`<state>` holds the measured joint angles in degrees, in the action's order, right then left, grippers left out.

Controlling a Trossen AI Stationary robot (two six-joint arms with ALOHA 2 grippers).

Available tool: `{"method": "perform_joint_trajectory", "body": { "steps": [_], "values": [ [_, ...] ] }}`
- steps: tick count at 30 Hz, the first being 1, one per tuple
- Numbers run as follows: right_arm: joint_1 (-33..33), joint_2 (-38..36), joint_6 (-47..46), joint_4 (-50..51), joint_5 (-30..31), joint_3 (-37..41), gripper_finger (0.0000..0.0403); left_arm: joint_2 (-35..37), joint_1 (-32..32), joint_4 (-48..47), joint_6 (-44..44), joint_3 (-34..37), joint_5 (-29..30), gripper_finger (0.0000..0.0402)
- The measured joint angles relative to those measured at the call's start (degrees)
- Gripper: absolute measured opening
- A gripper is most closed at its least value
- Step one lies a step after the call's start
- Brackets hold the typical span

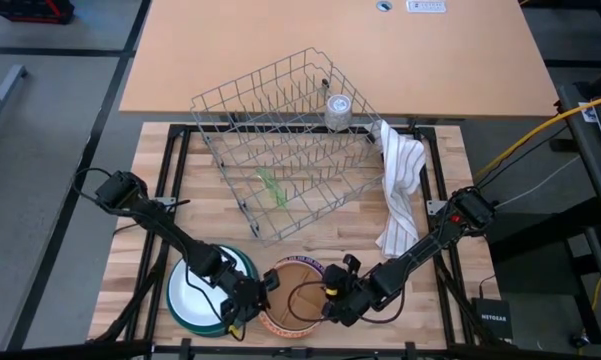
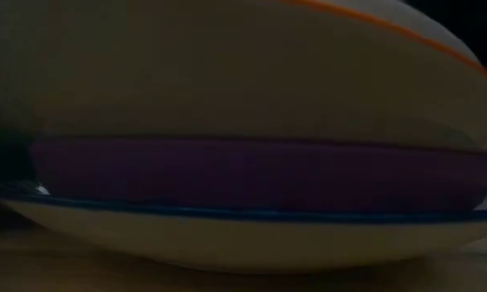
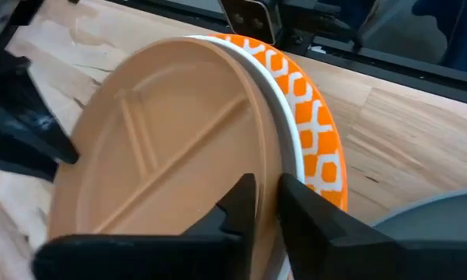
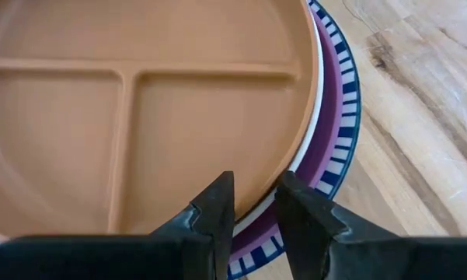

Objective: Sort dishes
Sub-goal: Put the brown plate into the dish rack

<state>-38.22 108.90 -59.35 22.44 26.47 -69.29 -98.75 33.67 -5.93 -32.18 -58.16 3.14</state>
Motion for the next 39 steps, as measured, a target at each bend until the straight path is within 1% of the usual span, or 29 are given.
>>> {"method": "perform_joint_trajectory", "body": {
  "steps": [2,4,8,11,16,23,26,32,36,39],
  "values": [
    [0.05,0.0,1.21,0.07,0.11,-0.75,0.0097,0.08,0.01,-0.29,0.06,0.08,-0.52,0.0017],
    [0.09,0.04,2.44,0.56,0.36,-1.74,0.0097,0.08,0.03,-0.51,0.37,0.08,-1.1,0.0009],
    [0.04,0.04,5.43,1.11,0.36,-3.97,0.0097,0.1,0.09,-1.75,0.65,0.1,-2.08,0.0011],
    [0.0,0.07,7.34,3.37,1.2,-6.24,0.0097,0.12,0.2,-1.68,1.31,0.1,-2.77,0.001],
    [-0.01,0.07,10.0,12.65,4.02,-12.49,0.0097,0.13,0.17,-1.37,3.28,0.1,-2.16,0.0005],
    [-0.11,0.07,15.11,23.98,5.71,-22.43,0.0097,0.23,-0.01,0.16,4.67,0.08,-0.2,0.0003],
    [-0.11,0.07,17.75,27.17,5.98,-25.95,0.0097,0.23,-0.11,1.94,7.41,0.08,0.49,0.0002],
    [-0.11,0.07,21.34,31.86,6.46,-31.23,0.0097,0.23,-0.39,5.84,12.32,0.08,-0.36,0.0002],
    [-0.11,0.07,23.58,37.85,6.57,-35.54,0.0097,0.23,-0.39,10.92,16.5,0.08,-0.46,0.0001],
    [-0.11,0.06,24.13,44.41,8.43,-39.59,0.0097,0.23,-0.37,15.7,22.11,0.05,-0.68,0.0001]
  ]
}}
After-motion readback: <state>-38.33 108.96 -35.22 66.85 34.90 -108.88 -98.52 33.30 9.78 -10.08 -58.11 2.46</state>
